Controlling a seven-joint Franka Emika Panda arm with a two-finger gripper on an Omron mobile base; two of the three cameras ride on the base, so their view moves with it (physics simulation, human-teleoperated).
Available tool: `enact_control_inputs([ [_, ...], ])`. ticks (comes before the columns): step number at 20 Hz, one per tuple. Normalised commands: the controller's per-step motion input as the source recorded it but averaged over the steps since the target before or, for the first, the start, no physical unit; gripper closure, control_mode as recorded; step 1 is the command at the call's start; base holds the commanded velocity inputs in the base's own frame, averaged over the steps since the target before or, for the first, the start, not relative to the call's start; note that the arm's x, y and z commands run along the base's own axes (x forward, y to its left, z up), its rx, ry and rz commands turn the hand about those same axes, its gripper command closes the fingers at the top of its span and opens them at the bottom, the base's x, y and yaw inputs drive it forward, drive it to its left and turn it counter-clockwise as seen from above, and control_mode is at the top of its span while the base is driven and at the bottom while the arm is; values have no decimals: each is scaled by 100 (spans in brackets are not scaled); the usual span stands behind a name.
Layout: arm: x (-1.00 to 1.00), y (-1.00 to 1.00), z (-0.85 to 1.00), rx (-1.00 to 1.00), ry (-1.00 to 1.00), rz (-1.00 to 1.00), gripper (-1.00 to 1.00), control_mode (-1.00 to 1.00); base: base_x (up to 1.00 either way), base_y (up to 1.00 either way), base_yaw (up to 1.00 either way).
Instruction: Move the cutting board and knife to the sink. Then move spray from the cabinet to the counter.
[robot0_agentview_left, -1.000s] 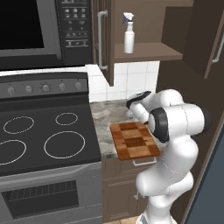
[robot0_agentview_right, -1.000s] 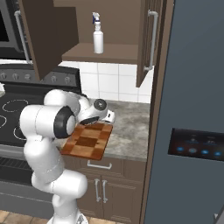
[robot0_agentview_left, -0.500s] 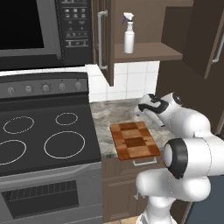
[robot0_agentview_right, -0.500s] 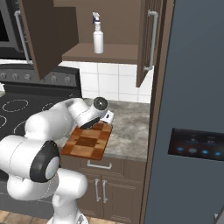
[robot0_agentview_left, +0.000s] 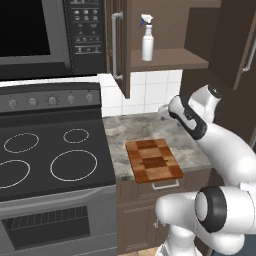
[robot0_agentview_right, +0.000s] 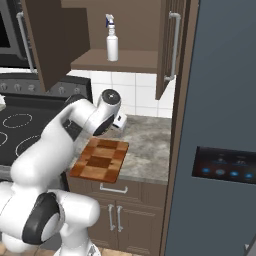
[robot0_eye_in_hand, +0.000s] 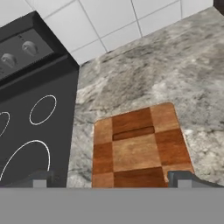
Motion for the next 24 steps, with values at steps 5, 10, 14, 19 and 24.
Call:
enact_control_inputs([
  [5,-73,0,0,0,0,0,-100,-100,0,0,0],
  [10,-73,2,0,0,0,0,-100,-100,0,0,0],
  [14,-70,0,1,0,0,0,-100,-100,0,0,0],
  [19,-68,0,-5,2,0,-1,-100,-100,0,0,0],
  [24,-64,-1,-2,15,0,-2,-100,-100,0,0,0],
])
